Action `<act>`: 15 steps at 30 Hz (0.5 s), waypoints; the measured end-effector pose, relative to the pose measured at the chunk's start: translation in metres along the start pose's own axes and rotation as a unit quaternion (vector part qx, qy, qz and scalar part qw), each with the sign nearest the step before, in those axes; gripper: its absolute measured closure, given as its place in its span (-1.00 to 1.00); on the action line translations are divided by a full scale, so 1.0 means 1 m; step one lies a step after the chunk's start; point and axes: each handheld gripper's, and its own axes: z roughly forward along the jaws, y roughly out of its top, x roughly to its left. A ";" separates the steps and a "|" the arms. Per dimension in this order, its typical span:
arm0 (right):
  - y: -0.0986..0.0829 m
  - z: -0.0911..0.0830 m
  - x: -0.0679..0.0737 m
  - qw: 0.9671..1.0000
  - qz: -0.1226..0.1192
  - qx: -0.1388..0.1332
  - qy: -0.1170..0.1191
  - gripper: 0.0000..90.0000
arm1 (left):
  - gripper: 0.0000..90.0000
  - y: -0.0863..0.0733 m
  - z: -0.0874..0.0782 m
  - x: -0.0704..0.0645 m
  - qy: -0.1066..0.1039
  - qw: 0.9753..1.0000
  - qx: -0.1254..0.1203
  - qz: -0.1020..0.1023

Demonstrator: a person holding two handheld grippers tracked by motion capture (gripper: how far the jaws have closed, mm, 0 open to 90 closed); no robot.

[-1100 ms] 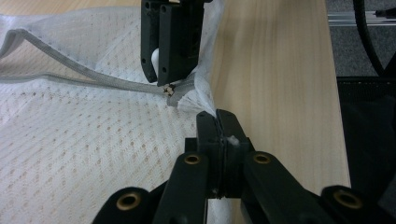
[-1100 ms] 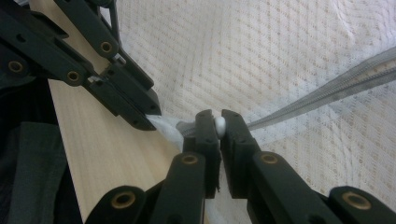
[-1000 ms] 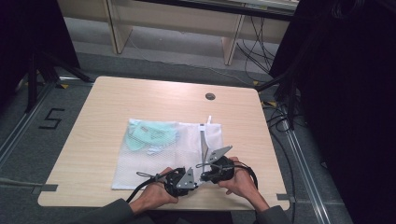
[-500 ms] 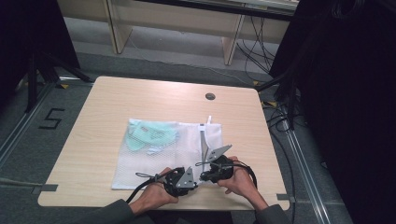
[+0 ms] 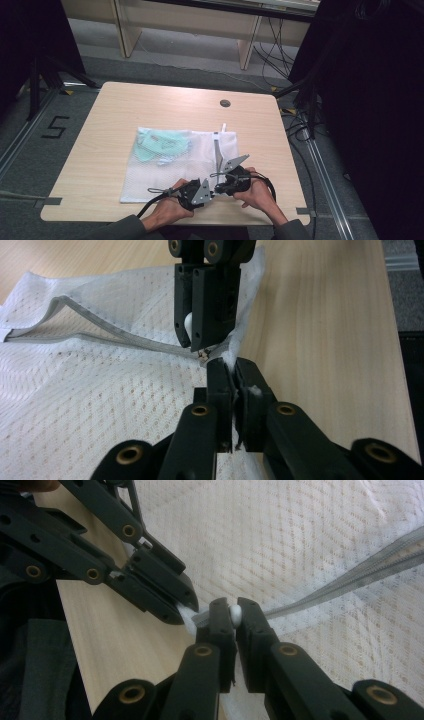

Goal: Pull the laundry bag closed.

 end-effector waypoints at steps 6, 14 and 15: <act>0.000 0.002 -0.001 1.000 -0.005 0.010 -0.003 0.93 | 0.95 0.001 0.000 -0.002 -0.016 1.000 0.006 0.010; 0.000 0.003 -0.001 1.000 -0.004 0.011 -0.002 0.93 | 0.95 -0.002 0.000 0.000 -0.028 0.999 0.002 -0.027; 0.000 0.003 -0.001 1.000 -0.004 0.011 0.000 0.93 | 0.95 -0.002 -0.001 0.000 -0.032 0.999 0.002 -0.033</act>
